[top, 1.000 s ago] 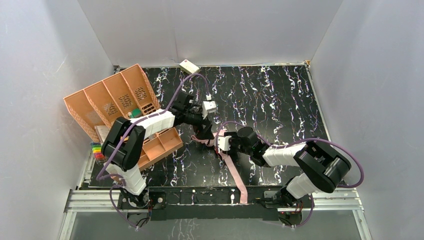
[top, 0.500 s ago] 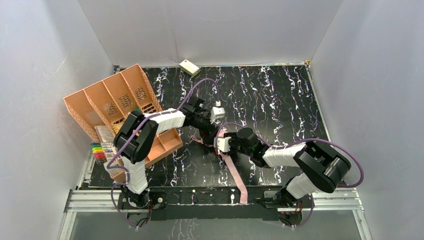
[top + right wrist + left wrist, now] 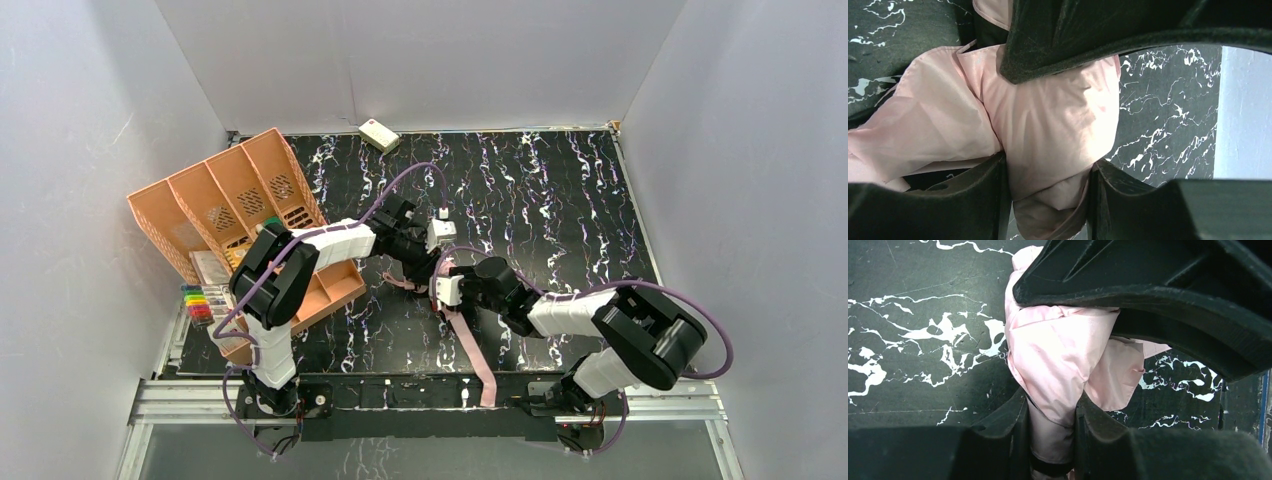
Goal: Put away the umbrella
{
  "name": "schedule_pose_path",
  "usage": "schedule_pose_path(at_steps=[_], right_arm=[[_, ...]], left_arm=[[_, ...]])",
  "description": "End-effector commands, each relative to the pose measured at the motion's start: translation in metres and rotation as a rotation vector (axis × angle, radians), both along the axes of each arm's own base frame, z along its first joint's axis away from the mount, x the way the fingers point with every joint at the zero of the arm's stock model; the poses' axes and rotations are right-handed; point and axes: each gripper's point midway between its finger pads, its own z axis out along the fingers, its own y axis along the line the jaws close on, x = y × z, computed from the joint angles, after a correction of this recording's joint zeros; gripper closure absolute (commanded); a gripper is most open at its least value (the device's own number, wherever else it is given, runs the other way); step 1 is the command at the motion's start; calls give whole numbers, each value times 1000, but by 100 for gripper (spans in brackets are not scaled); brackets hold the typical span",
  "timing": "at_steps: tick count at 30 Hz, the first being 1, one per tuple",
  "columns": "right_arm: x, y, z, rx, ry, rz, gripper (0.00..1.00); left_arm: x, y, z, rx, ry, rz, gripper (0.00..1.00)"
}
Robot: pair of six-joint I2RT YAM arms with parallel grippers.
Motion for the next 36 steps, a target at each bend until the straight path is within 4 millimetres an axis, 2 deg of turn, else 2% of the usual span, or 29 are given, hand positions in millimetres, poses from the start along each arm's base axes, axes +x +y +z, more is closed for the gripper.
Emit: schedule_pose_path(at_steps=[1, 3, 5, 11, 18, 23, 27, 29, 31, 36], right_arm=[[-16, -11, -12, -30, 85, -16, 40], [-15, -9, 0, 13, 85, -36, 31], [-15, -7, 19, 76, 80, -59, 26], [-29, -11, 55, 248, 214, -184, 24], [-29, -40, 94, 612, 393, -598, 26], [-16, -74, 101, 707, 486, -854, 23], [5, -83, 112, 762, 606, -874, 19], [13, -80, 118, 760, 657, -831, 16], [20, -71, 122, 724, 681, -751, 11], [40, -49, 117, 620, 745, -627, 7]], left_arm=[[-4, 15, -20, 103, -15, 9, 100], [-3, 17, -22, 117, -31, 9, 100], [-2, 19, -25, 140, -61, 8, 100], [-3, 26, -33, 190, -125, 11, 100], [-7, 29, -35, 197, -208, 51, 100], [-13, 33, -39, 225, -226, 71, 100], [-17, 39, -46, 276, -285, 71, 100], [-16, 41, -48, 299, -331, 73, 100], [-15, 41, -49, 303, -369, 80, 100], [-14, 43, -52, 358, -502, 70, 100]])
